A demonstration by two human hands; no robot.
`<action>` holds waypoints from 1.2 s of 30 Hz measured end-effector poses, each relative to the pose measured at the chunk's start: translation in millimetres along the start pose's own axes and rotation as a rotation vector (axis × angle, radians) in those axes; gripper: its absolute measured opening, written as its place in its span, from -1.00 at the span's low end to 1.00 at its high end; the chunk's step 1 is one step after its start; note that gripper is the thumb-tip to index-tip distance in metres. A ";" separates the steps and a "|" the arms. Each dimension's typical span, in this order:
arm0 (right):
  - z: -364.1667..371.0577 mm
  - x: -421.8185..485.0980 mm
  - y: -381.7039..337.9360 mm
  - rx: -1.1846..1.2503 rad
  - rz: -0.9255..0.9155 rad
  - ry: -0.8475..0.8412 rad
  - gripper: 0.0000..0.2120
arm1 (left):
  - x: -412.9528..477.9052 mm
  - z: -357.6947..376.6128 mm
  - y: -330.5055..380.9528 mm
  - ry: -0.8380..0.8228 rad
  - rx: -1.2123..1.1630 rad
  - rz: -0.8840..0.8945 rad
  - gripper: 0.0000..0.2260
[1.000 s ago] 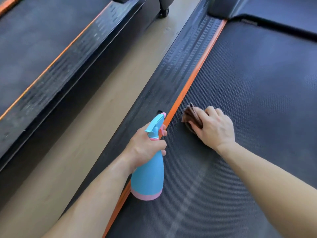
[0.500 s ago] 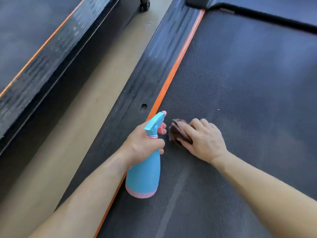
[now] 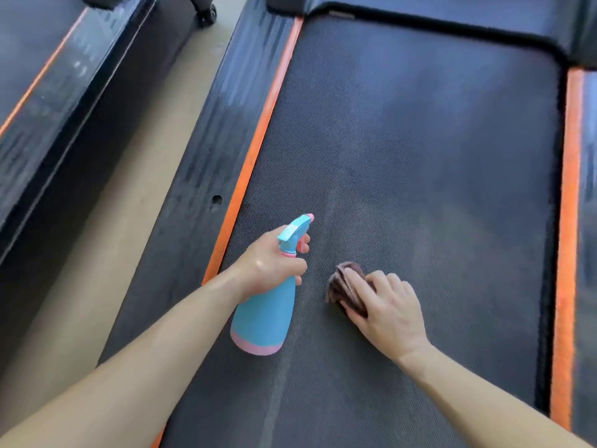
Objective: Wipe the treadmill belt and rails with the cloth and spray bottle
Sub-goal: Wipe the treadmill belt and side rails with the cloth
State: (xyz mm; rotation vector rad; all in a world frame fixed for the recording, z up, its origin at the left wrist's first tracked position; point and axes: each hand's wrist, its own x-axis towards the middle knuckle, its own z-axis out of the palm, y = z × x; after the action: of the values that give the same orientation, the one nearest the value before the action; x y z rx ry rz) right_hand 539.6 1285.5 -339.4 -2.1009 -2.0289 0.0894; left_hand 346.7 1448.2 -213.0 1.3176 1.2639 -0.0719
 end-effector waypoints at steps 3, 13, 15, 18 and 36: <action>-0.4 -0.2 0.9 0.007 -0.002 -0.007 -0.49 | -0.6 13.8 -1.2 -0.020 -0.013 0.003 -0.53; -7.0 -16.0 -1.5 -0.004 0.042 -0.067 -0.45 | -8.7 23.3 -16.2 0.041 0.017 -0.057 -0.71; -6.8 -15.4 -3.5 0.005 0.068 -0.056 -0.47 | -10.6 21.7 -20.9 0.062 0.052 -0.079 -0.72; -7.6 2.8 -4.0 0.003 0.111 -0.018 -0.46 | -13.1 14.7 -27.9 0.105 0.045 -0.055 -0.72; 8.1 77.5 -25.4 -0.063 -0.332 -0.077 -0.49 | -2.0 -22.1 -33.2 0.158 -0.146 0.095 -0.37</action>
State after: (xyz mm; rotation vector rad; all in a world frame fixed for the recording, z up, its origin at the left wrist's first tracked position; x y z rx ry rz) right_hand 516.7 1364.0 -333.9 -1.7883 -2.4245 0.0540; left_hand 309.8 1451.8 -228.0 1.2735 1.3112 0.1917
